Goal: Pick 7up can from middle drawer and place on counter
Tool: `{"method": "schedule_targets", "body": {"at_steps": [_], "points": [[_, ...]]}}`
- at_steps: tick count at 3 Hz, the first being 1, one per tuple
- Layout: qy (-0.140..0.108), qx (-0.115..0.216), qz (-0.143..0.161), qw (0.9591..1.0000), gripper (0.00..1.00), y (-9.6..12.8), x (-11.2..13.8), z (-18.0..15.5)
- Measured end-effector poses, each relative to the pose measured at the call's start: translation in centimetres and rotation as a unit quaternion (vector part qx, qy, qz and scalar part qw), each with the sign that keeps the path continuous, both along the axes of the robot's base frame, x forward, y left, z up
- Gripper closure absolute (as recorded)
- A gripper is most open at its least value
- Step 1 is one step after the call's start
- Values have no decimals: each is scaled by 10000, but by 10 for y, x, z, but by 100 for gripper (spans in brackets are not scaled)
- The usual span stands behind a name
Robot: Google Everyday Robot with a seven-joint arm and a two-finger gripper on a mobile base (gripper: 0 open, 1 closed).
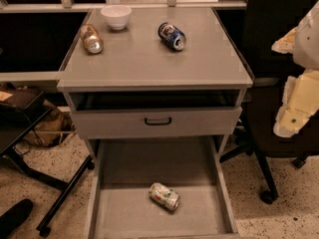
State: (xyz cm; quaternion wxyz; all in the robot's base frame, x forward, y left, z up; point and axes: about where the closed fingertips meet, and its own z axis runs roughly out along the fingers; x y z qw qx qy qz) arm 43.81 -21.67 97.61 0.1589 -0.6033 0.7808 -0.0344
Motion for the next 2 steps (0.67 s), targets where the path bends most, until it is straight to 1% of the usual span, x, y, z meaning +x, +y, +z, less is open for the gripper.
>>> {"method": "schedule_targets", "body": {"at_steps": [1,2], "points": [[0,0,0,10000,0,0,0,0],[31,129,-54,9999,0,3,2,-16]]}}
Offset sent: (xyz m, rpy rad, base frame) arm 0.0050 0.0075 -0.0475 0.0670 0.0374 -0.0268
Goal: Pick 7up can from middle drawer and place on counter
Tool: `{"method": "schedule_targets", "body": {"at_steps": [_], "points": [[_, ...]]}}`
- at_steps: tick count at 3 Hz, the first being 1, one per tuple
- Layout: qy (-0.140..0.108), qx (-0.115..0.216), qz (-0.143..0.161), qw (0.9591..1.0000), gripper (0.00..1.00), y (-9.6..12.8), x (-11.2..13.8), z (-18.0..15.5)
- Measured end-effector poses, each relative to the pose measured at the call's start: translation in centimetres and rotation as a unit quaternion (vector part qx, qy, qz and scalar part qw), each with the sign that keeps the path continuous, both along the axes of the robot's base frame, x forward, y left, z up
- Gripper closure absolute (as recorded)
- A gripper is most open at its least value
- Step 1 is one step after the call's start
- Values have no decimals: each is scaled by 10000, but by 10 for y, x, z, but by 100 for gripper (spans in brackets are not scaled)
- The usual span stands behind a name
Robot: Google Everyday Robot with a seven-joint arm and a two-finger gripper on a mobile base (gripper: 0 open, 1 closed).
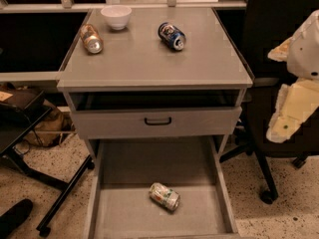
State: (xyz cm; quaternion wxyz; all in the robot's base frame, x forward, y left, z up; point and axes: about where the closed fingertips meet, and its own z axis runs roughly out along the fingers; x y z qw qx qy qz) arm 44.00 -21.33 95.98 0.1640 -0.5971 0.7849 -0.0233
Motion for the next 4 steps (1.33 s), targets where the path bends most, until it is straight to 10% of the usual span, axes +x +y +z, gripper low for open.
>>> {"method": "schedule_targets", "body": {"at_steps": [3,4], "points": [[850,1206,-537,9876,0,54,0,-176],[850,1206,-537,9876,0,54,0,-176]]}}
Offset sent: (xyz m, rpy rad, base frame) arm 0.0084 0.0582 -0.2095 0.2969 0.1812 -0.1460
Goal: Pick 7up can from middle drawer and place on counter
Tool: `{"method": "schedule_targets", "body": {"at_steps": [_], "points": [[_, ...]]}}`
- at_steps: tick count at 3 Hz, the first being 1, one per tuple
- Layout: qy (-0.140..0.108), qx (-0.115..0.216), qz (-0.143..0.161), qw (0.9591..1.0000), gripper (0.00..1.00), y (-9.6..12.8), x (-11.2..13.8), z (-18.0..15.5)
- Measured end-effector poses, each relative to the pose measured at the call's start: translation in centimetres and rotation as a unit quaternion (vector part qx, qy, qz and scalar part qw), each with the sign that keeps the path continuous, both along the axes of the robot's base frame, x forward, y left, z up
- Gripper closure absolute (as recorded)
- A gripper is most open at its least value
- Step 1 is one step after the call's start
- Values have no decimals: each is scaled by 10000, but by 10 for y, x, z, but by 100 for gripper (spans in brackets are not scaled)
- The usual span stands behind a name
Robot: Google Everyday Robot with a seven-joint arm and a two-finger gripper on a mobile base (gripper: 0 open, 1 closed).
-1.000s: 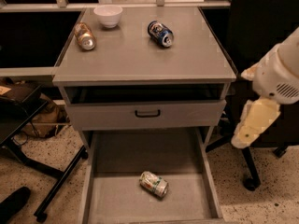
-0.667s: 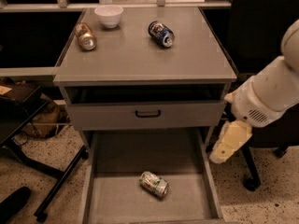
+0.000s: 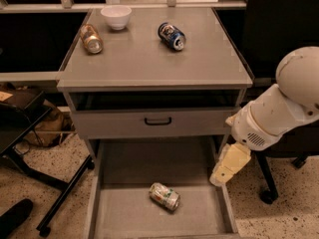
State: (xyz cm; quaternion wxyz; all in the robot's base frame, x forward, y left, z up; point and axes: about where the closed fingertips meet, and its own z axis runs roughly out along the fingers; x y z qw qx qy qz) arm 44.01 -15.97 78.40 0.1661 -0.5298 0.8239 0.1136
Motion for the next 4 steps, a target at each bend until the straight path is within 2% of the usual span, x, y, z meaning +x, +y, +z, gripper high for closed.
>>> {"method": "schedule_targets", "body": {"at_steps": [1,2,3,4], "points": [[-4,174,-30,9998,0,9,1,-13],[346,678,-412,9962,0,38,-6,-68],[711,991,-864,9888,0,75,-16,-134],[776,1083,-1140,9845,0,108,-18,-184]]}}
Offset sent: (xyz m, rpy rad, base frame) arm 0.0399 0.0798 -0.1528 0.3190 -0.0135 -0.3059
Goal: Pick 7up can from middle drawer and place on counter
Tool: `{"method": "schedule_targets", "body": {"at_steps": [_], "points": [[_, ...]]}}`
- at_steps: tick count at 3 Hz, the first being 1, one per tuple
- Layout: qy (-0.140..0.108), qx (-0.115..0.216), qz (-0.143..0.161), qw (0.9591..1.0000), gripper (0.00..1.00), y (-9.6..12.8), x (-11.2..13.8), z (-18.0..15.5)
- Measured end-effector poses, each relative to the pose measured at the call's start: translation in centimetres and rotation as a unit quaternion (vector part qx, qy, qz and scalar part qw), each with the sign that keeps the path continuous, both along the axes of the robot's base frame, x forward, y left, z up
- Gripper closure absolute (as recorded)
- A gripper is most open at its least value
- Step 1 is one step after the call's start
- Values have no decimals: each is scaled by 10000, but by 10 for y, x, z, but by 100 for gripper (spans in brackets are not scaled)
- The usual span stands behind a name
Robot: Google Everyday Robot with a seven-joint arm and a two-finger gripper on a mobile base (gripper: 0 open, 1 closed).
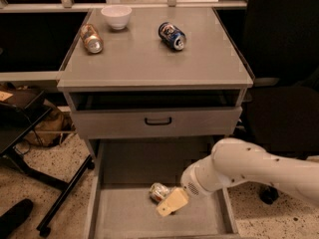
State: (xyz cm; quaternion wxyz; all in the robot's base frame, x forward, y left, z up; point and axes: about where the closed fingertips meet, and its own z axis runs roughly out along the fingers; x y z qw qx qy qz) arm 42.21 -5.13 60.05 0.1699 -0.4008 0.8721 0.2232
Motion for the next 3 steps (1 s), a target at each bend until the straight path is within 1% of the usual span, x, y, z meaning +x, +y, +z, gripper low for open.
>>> {"method": "schedule_targets", "body": {"at_steps": [1,2,3], "points": [[-277,-135,-131,9994,0,28,15,-27],[-545,6,-316,9980,0,48,36,-22],[-543,7,-336,9980,0,46,35,-22]]}}
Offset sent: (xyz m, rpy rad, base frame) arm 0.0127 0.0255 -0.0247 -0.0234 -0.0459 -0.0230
